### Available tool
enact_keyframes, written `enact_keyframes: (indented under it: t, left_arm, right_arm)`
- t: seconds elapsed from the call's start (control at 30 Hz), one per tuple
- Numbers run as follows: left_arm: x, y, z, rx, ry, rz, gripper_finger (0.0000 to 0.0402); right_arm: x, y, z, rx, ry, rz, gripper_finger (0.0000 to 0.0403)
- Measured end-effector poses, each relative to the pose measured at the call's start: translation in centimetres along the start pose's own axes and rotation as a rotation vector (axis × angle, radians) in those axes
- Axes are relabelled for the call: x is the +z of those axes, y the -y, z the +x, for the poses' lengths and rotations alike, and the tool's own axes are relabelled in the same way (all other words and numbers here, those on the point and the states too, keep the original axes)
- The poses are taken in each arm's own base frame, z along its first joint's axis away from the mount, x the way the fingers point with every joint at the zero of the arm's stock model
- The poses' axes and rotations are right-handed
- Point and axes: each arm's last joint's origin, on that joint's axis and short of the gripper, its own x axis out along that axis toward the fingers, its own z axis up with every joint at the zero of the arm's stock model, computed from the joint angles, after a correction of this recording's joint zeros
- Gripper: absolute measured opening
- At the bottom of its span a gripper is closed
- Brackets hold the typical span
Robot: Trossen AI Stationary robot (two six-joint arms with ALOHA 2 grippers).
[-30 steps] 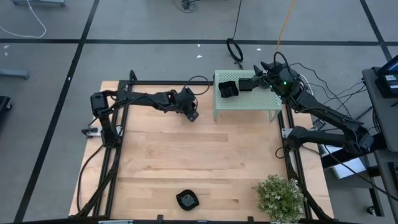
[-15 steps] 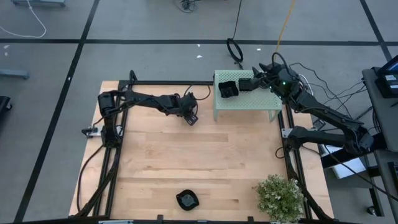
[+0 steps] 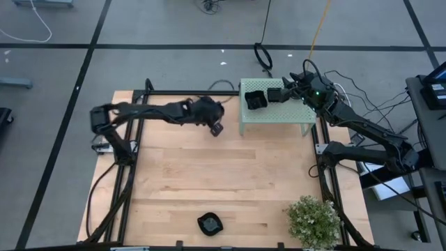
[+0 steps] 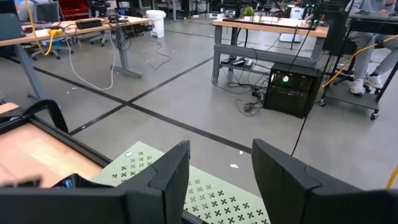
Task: Pick & Place Mini shaped plates
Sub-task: Stack the black distorted square plate on top of the distorted square plate on the shelf
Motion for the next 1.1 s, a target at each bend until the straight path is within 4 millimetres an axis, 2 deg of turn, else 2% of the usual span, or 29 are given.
enact_keyframes:
  t: [0.07,0.2,0.27,0.33,0.43,0.6,0.73,0.83,0.9,1.0,1.1]
  left_arm:
    - [1.4,0.6,-2.2,-0.037,0.116,0.075,0.0009]
    - [4.2,2.2,-6.7,-0.147,0.437,0.375,0.0005]
    - [5.5,2.8,-8.4,-0.168,0.607,0.46,0.0005]
    - [6.4,2.9,-9.2,-0.17,0.731,0.444,0.0011]
    - [6.8,3.0,-9.1,-0.182,0.777,0.376,0.0018]
    - [5.6,3.6,-8.0,-0.225,0.641,0.337,0.0005]
    - [3.1,4.6,-7.5,-0.257,0.391,0.374,0.0014]
    - [0.9,5.4,-7.3,-0.297,0.195,0.433,0.0017]
    - [-0.6,5.9,-6.5,-0.298,0.06,0.474,0.0013]
    - [-2.6,6.7,-4.3,-0.301,-0.077,0.564,0.0005]
    - [-3.7,7.7,-1.8,-0.35,-0.107,0.641,0.0013]
  right_arm:
    - [0.0,0.0,0.0,0.0,0.0,-0.001,0.0164]
    - [0.0,0.0,0.0,0.0,0.001,-0.001,0.0164]
    - [0.0,0.0,0.0,0.0,0.001,-0.001,0.0164]
    - [0.0,0.0,-0.1,0.001,0.003,0.0,0.0164]
    - [0.1,-0.2,-0.1,0.073,0.01,0.001,0.0164]
    - [0.7,-2.1,-0.7,0.524,0.075,-0.084,0.0164]
    - [0.6,-3.9,-1.7,0.804,0.104,-0.163,0.0164]
    - [0.3,-5.2,-2.0,0.877,0.105,-0.196,0.0164]
    - [-0.1,-6.1,-2.0,0.913,0.085,-0.204,0.0164]
    - [-1.0,-7.6,-1.6,0.964,0.043,-0.215,0.0164]
    - [-2.1,-8.9,-0.9,0.995,-0.016,-0.227,0.0164]
